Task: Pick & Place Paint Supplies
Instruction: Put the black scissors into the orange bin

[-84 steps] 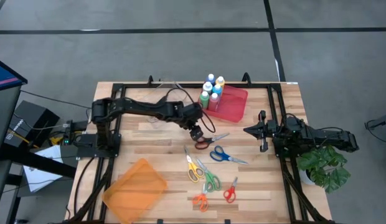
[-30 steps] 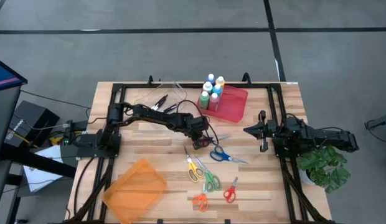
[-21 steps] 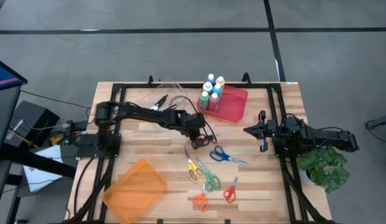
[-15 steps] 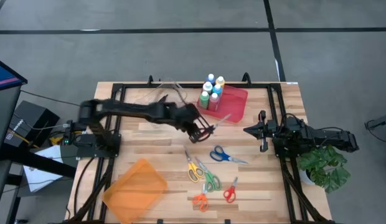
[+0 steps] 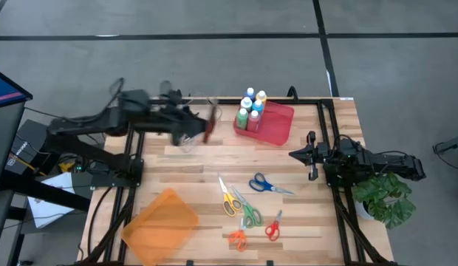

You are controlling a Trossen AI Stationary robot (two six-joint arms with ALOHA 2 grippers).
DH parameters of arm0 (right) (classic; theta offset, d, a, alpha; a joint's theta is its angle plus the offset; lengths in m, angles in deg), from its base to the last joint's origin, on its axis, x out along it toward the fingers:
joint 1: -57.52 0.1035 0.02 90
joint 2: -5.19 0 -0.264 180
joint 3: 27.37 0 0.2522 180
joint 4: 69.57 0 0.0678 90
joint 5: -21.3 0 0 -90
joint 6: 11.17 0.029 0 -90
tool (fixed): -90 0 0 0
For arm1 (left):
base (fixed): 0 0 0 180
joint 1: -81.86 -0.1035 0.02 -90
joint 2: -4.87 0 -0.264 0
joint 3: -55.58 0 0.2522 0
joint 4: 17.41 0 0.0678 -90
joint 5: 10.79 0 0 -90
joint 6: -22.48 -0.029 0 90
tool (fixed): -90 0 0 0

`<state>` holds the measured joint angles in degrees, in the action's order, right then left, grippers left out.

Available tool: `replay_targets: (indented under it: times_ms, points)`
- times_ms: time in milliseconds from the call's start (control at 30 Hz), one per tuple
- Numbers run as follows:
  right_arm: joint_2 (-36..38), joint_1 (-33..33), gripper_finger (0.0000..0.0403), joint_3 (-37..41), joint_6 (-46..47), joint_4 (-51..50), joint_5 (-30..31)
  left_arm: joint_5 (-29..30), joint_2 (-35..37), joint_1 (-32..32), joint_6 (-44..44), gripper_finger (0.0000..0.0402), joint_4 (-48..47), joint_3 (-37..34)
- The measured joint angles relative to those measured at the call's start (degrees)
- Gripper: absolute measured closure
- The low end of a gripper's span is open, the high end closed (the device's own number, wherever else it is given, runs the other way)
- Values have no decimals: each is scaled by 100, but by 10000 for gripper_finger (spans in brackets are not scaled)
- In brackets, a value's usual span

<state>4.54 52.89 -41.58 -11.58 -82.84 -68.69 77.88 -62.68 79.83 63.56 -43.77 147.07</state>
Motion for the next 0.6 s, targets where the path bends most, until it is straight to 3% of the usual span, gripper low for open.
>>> replay_targets:
  times_ms: [200, 367, 600]
  points:
    - [-7, -1, 403, 0, 0, -1, -1, -32, 563, 634, -1010, 387, 1413, 2]
    - [-11, -2, 403, 0, 0, -2, 3, -793, 690, 1281, -2144, 385, 2789, 7]
    - [-8, 0, 403, 0, -2, -2, 0, -910, 798, 1680, -2679, 385, 3062, 4]
